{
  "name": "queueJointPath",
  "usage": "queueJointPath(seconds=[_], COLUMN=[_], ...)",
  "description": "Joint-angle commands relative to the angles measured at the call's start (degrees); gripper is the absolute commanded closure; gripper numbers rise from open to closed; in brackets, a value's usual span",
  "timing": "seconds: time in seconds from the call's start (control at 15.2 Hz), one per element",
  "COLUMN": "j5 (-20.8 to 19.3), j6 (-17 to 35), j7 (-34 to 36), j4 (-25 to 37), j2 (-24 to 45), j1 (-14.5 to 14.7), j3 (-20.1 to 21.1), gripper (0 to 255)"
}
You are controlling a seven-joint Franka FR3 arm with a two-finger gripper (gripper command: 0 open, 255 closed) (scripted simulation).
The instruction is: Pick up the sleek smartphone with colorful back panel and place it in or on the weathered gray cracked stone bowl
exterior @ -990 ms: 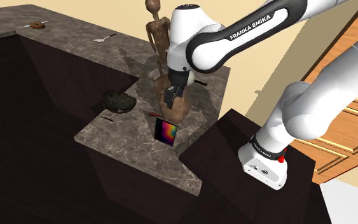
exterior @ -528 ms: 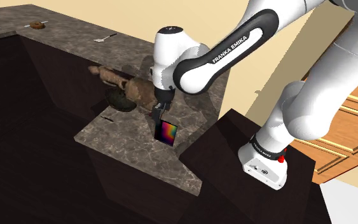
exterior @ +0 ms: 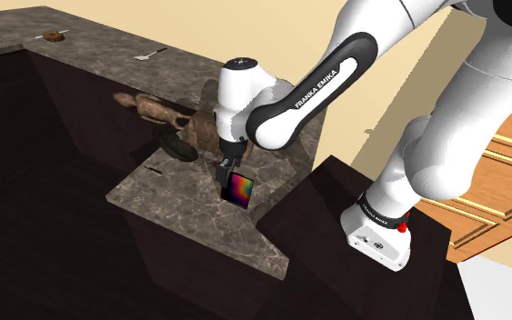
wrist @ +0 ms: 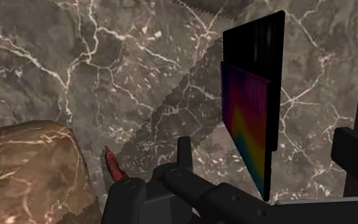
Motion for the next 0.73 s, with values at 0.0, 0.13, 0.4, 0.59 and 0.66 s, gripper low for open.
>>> queueJointPath(seconds=[0.0,0.13,0.4,0.59,0.66], j5=[-0.1,-0.1,-0.1,-0.1,-0.1], j6=[0.3,0.3,0.3,0.3,0.3], j7=[0.0,0.0,0.0,0.0,0.0], j4=[0.0,0.0,0.0,0.0,0.0], j2=[0.3,0.3,0.3,0.3,0.3], j1=[0.0,0.0,0.0,0.0,0.0], j3=[0.0,0.0,0.0,0.0,0.0], gripper=[0,0,255,255,255])
